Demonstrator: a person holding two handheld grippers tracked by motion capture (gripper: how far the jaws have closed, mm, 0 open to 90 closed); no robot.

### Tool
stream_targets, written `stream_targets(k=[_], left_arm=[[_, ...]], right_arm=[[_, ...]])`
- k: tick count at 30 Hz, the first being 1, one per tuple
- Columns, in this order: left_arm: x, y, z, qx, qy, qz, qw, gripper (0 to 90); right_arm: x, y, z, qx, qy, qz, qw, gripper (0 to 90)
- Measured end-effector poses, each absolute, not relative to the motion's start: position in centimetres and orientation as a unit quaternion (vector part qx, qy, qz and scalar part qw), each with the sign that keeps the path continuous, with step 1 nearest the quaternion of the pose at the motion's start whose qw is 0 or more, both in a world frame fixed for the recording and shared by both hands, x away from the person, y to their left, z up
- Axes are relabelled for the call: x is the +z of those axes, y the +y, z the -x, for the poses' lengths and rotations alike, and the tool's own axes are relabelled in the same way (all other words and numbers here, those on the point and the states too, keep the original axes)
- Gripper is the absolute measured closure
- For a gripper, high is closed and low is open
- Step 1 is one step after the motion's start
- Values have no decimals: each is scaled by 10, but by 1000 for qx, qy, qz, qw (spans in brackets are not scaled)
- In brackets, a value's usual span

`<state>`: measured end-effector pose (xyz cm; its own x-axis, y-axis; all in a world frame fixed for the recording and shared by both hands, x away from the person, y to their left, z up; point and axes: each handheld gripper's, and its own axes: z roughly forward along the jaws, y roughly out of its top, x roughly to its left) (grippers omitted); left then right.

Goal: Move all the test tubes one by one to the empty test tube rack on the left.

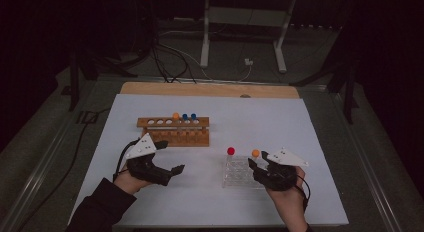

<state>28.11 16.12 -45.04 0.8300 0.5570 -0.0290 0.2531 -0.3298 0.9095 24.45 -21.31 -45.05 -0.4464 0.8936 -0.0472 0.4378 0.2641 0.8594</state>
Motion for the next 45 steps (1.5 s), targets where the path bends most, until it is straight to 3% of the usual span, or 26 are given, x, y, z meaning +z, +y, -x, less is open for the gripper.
stream_targets(k=[4, 27, 45], left_arm=[[-450, 159, -279, 143, 249, -803, 523, 25], [-451, 155, -277, 139, 237, -808, 522, 25], [-451, 150, -275, 127, 229, -811, 524, 25]], right_arm=[[-452, -215, -247, 395, 749, -456, 272, 579], [-457, -204, -264, 367, 753, -471, 277, 646], [-431, -208, -263, 404, 745, -444, 290, 704]])
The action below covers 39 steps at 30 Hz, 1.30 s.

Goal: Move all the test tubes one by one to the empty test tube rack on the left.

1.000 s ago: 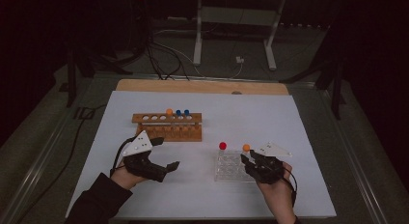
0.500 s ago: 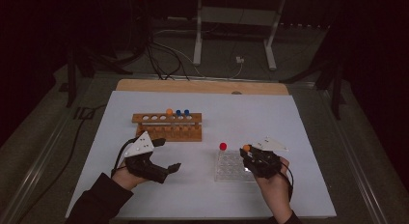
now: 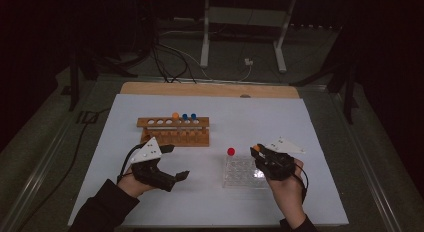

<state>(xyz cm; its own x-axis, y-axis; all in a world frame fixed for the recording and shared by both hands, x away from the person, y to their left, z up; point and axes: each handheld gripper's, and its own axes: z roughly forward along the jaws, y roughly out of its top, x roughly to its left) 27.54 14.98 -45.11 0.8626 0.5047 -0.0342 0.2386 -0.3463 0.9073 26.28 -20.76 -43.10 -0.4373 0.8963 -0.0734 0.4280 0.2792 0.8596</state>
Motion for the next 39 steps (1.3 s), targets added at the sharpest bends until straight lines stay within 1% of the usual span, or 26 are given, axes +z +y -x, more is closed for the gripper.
stream_targets(k=[10, 15, 18, 25, 28, 31, 37, 39], left_arm=[[-449, 147, -273, 120, 221, -812, 526, 25], [-446, 142, -270, 118, 212, -811, 532, 28], [-445, 138, -269, 113, 207, -811, 535, 40], [-440, 124, -259, 105, 183, -814, 542, 70], [-438, 120, -254, 100, 170, -814, 547, 92], [-438, 116, -253, 87, 167, -814, 549, 94], [-439, 109, -251, 73, 163, -813, 554, 165], [-439, 106, -251, 69, 160, -814, 554, 169]], right_arm=[[-397, -216, -247, 439, 731, -424, 306, 705], [-382, -216, -233, 465, 730, -405, 295, 705], [-377, -211, -226, 480, 735, -391, 277, 705], [-381, -189, -217, 498, 758, -357, 226, 705], [-385, -178, -217, 495, 768, -346, 212, 705], [-389, -171, -218, 494, 775, -340, 199, 705], [-395, -160, -221, 491, 783, -333, 186, 705], [-396, -157, -223, 490, 786, -330, 180, 705]])
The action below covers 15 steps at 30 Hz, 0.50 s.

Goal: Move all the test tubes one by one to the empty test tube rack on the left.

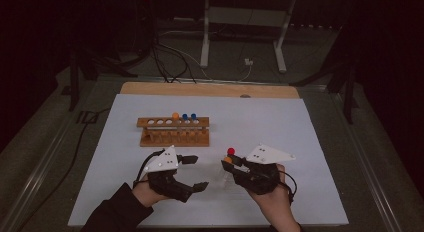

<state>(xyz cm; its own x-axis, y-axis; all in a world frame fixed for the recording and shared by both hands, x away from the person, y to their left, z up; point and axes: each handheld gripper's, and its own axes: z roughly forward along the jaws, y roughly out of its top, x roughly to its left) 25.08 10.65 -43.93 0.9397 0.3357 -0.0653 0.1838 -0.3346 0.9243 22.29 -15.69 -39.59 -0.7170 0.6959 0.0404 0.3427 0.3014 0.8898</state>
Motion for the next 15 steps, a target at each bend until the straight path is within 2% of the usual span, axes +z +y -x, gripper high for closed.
stream_targets(k=[7, 10, 15], left_arm=[[-440, 101, -250, 63, 161, -808, 563, 250], [-441, 99, -250, 61, 160, -803, 570, 311], [-441, 99, -250, 56, 154, -799, 578, 471]], right_arm=[[-394, -145, -223, 496, 790, -316, 171, 705], [-395, -138, -222, 498, 794, -307, 168, 705], [-396, -129, -222, 500, 798, -297, 160, 705]])
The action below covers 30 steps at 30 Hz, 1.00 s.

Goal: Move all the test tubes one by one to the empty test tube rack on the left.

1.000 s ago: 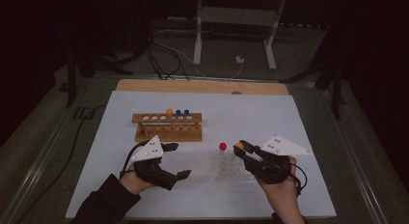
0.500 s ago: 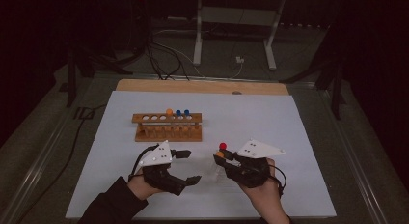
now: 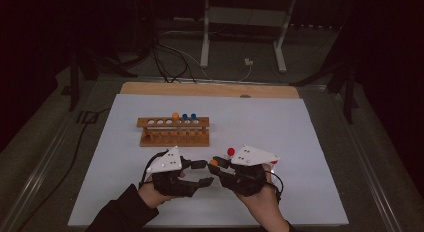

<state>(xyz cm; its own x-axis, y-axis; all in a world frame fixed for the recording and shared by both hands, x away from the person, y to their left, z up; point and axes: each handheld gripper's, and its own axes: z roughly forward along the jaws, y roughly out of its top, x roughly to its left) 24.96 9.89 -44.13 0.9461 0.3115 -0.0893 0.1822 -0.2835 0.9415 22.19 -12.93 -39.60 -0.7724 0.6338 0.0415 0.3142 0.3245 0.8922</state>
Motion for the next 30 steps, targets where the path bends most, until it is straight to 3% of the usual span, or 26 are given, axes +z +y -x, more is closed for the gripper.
stream_targets(k=[2, 7, 19, 25, 30], left_arm=[[-442, 98, -249, 55, 149, -801, 577, 547], [-442, 99, -250, 51, 150, -800, 579, 623], [-445, 98, -252, 50, 144, -806, 572, 740], [-445, 99, -251, 61, 141, -807, 571, 757], [-445, 103, -253, 79, 150, -811, 560, 759]], right_arm=[[-397, -128, -222, 499, 799, -295, 157, 705], [-399, -126, -221, 498, 802, -291, 154, 705], [-400, -124, -220, 500, 803, -289, 145, 705], [-402, -124, -222, 507, 800, -289, 141, 696], [-396, -132, -221, 526, 784, -293, 153, 539]])
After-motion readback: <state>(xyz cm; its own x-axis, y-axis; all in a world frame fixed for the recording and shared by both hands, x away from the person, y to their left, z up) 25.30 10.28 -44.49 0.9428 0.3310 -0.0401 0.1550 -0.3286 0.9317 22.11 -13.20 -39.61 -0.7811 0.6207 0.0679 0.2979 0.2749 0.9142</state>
